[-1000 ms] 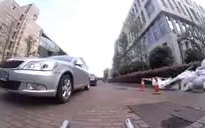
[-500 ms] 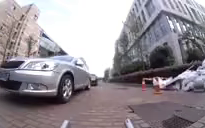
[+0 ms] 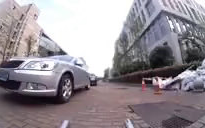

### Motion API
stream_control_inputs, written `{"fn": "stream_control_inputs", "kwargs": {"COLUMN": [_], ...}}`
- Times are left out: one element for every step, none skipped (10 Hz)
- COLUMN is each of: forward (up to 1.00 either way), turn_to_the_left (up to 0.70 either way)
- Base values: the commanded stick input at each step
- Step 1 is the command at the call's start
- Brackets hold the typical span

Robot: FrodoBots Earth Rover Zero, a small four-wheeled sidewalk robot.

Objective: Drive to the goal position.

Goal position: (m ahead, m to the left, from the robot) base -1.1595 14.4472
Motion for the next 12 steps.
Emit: {"fn": "stream_control_inputs", "kwargs": {"forward": [-0.45, -0.45, -0.45, -0.45, -0.45, -0.45, -0.45, -0.45, -0.45, -0.45, -0.45, -0.45], "turn_to_the_left": [-0.27, -0.27, -0.27, -0.27, -0.27, -0.27, -0.27, -0.27, -0.27, -0.27, -0.27, -0.27]}}
